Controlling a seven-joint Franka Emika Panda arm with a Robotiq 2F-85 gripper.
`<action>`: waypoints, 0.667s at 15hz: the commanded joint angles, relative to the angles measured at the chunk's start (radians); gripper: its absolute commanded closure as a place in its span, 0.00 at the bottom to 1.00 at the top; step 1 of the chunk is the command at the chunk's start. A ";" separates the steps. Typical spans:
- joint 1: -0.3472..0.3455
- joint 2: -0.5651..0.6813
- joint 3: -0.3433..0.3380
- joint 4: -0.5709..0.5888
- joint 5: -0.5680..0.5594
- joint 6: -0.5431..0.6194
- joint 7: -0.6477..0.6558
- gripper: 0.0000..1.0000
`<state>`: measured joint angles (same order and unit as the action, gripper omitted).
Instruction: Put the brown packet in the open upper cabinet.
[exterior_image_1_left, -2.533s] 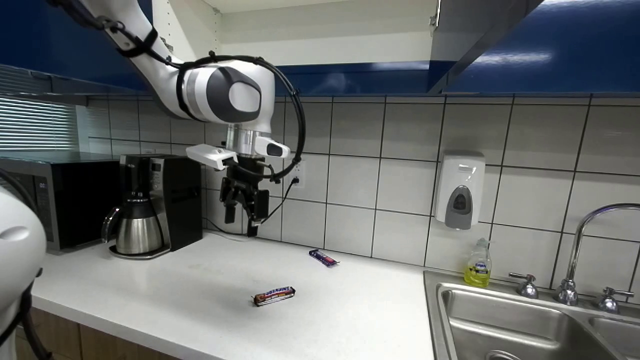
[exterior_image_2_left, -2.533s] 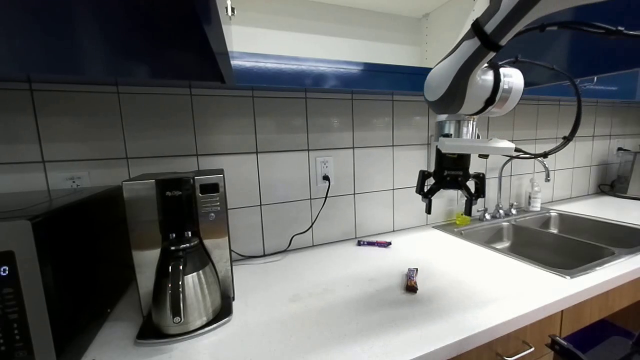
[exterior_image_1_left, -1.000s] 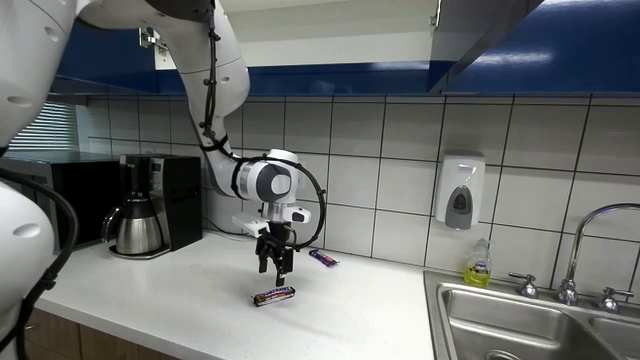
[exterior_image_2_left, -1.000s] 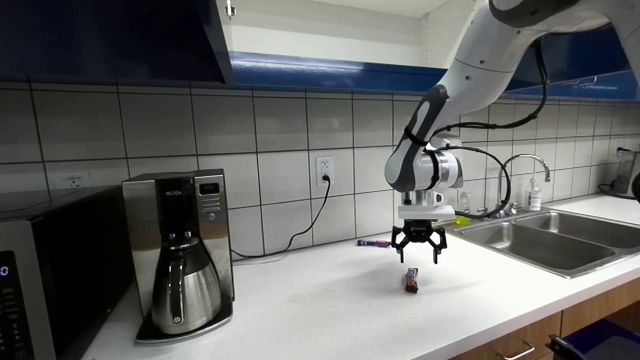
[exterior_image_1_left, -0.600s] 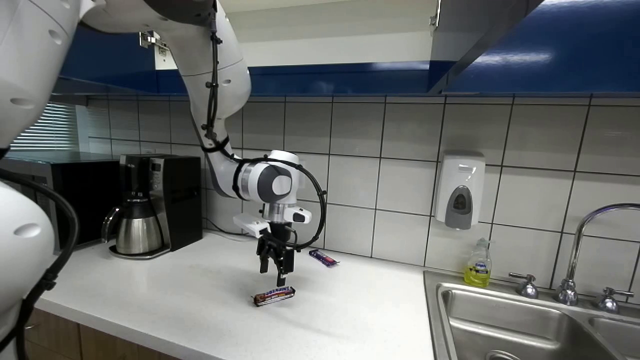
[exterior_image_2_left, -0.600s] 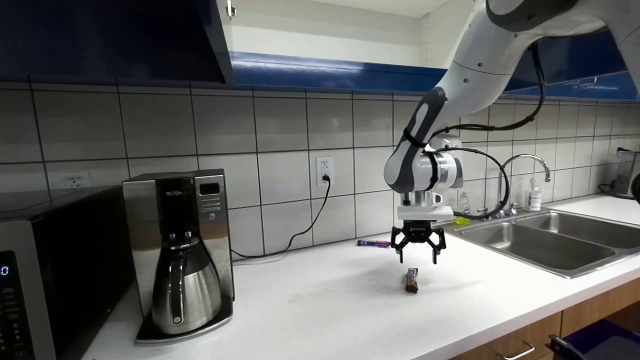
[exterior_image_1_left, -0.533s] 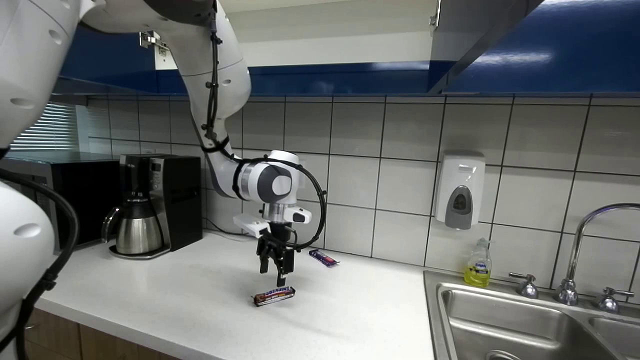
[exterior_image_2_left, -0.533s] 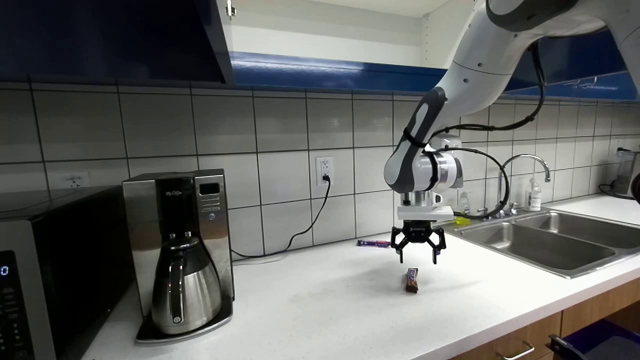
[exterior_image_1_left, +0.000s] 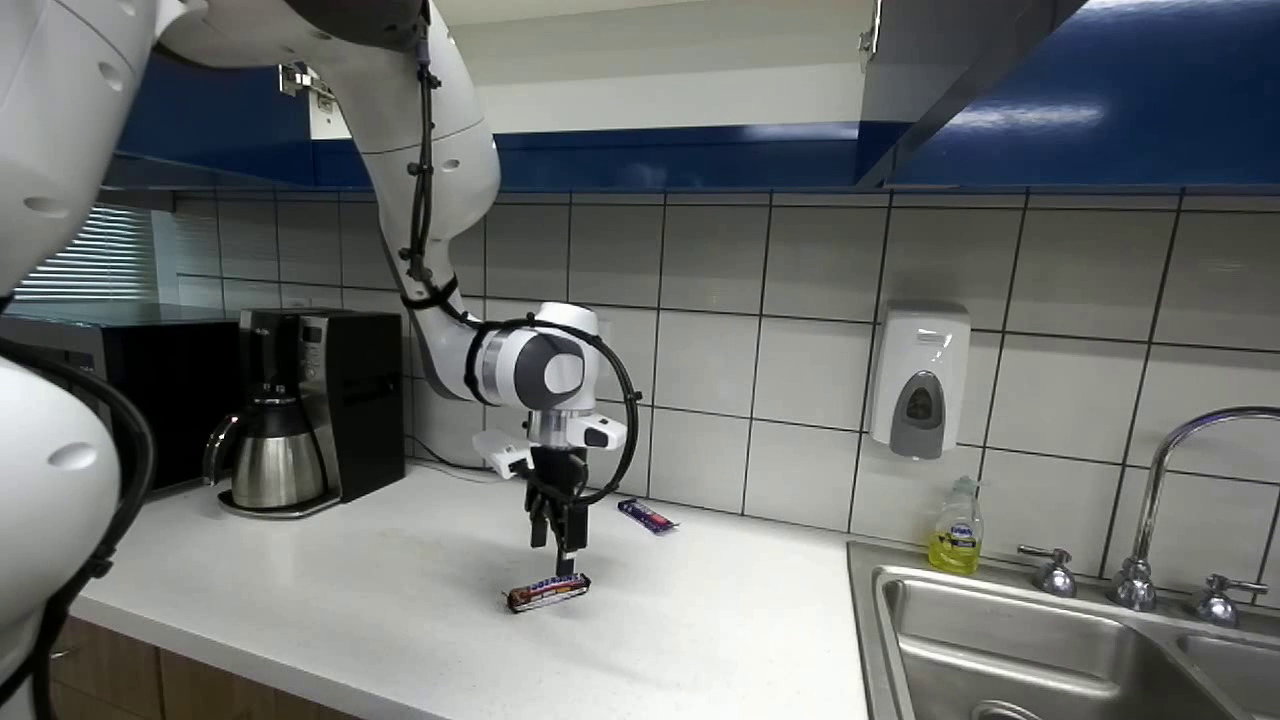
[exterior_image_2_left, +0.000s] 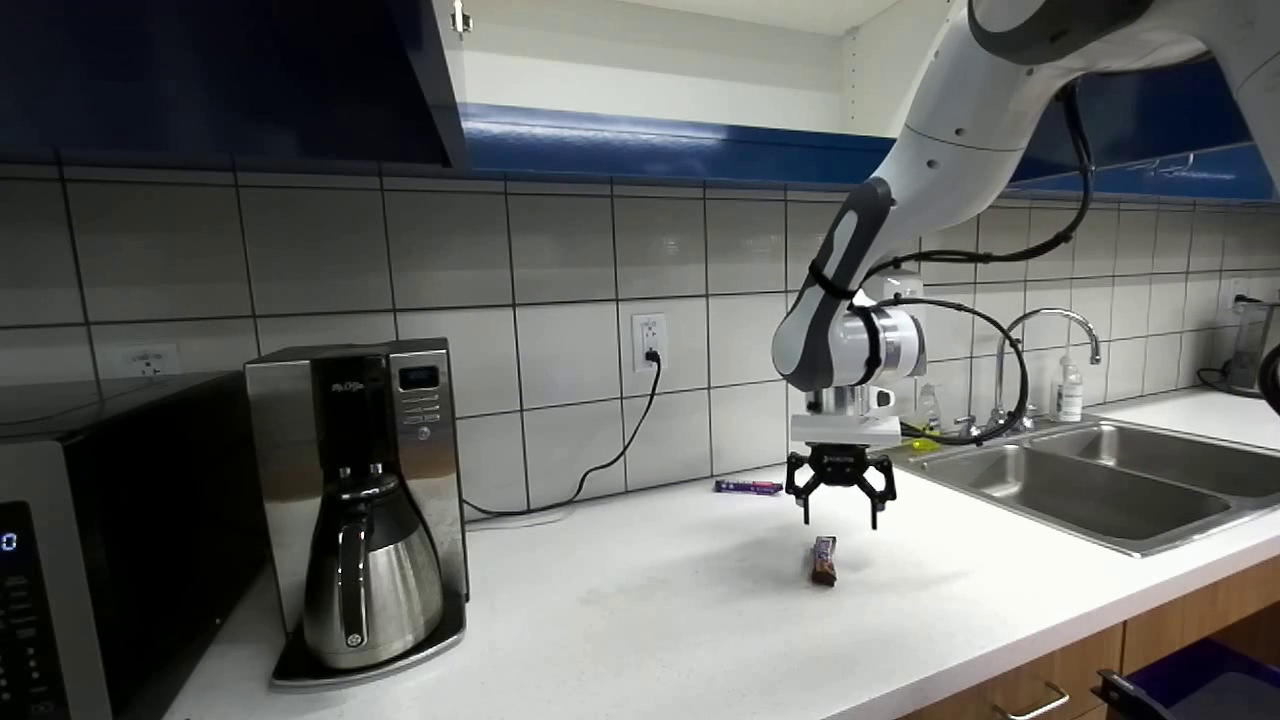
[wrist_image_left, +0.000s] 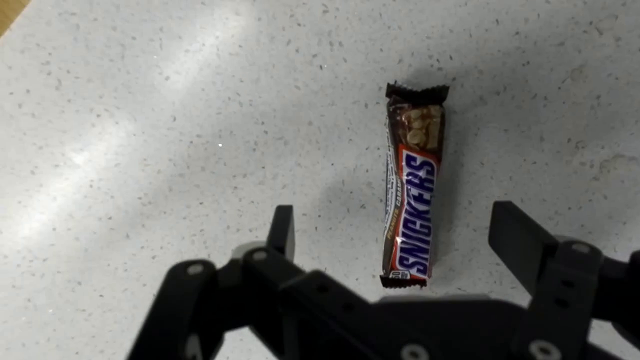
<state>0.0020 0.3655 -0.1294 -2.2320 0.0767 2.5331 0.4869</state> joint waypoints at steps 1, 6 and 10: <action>0.047 -0.009 -0.034 -0.017 -0.029 0.016 0.100 0.00; 0.084 0.012 -0.041 -0.003 -0.039 0.015 0.171 0.00; 0.097 0.034 -0.046 0.016 -0.054 0.008 0.216 0.00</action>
<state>0.0815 0.3784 -0.1580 -2.2378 0.0572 2.5403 0.6439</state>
